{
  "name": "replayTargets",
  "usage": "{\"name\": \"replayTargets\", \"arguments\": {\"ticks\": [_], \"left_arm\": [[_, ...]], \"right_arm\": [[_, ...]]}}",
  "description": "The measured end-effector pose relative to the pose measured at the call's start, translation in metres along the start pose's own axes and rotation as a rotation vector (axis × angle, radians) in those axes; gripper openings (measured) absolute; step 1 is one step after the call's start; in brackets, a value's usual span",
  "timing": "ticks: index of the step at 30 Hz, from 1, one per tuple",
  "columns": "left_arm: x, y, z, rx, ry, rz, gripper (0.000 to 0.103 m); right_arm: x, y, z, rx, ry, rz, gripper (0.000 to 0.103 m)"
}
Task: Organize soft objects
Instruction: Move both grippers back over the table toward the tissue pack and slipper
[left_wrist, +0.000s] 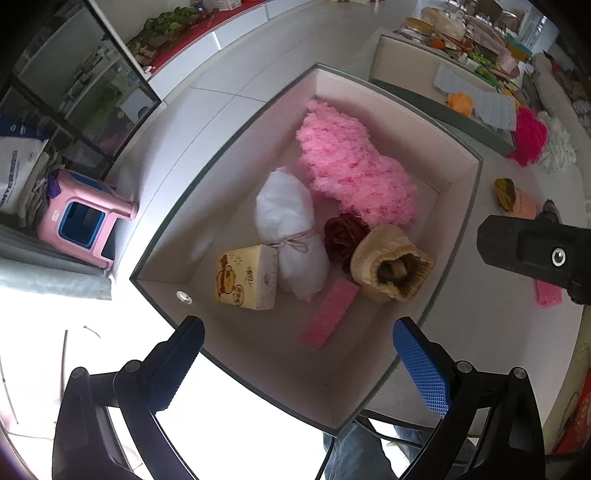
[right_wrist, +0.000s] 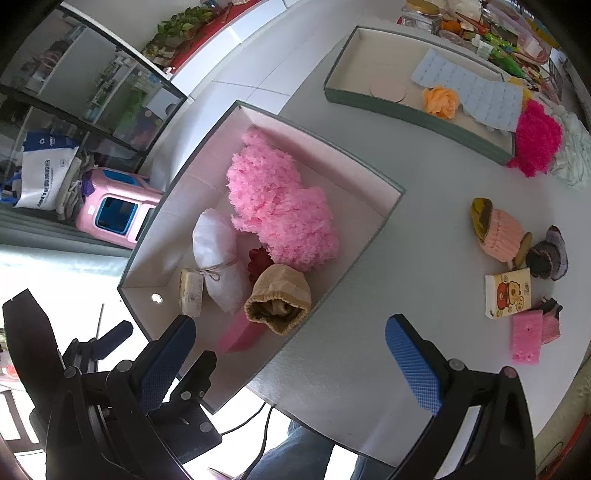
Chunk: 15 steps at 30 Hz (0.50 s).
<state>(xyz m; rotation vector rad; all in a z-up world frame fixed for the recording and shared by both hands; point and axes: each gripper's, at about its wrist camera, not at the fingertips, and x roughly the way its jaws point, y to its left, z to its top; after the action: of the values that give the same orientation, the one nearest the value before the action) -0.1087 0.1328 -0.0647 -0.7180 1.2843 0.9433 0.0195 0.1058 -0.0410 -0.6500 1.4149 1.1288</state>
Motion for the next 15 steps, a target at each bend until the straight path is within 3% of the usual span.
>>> {"name": "replayTargets", "arguments": {"ticks": [7,15], "left_arm": [[-0.003,-0.049,0.006,0.127,0.006,-0.006,0.103],[-0.009,-0.128,0.015,0.276,0.019,-0.065,0.103]], "right_arm": [[-0.007,-0.045,-0.016,0.103,-0.007,-0.002,0.103],[-0.013,-0.139,-0.058,0.320,-0.004,-0.027,0.103]]}}
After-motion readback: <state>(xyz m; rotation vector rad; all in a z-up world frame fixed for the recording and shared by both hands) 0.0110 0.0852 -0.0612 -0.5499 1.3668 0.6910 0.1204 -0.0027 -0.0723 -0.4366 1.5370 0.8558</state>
